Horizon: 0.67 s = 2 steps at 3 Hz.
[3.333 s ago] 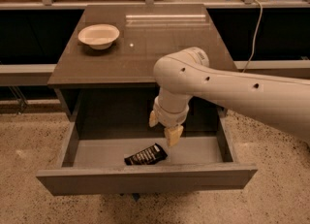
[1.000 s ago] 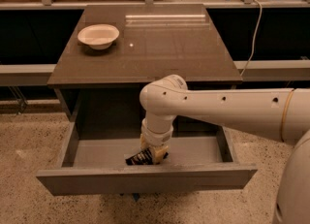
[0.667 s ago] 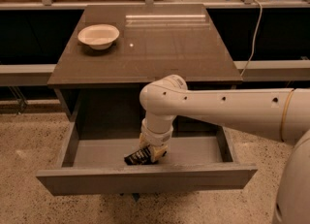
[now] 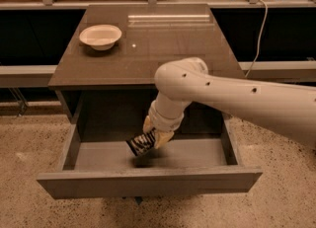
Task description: Pick rxbar chocolate from top drawer and place on counter
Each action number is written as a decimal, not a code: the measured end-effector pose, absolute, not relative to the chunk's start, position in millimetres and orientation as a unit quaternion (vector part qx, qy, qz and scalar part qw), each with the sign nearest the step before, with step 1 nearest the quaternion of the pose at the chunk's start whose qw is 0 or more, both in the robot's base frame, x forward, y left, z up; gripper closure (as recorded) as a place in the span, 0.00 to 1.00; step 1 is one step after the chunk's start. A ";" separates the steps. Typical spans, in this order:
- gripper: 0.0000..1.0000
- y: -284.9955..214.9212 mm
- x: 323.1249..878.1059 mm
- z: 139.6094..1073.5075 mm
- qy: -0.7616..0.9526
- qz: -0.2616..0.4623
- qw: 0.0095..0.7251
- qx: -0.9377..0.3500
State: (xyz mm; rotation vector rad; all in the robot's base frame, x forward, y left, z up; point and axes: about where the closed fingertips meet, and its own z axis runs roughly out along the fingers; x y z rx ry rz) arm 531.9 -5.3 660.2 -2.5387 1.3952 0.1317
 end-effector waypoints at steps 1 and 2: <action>1.00 -14.2 542.2 729.8 0.460 0.064 0.172 -0.869; 1.00 -24.1 546.1 786.1 0.442 0.097 0.208 -0.867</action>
Offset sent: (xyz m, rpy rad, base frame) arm 0.0199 -0.0331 0.2009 0.3235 0.0188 0.1058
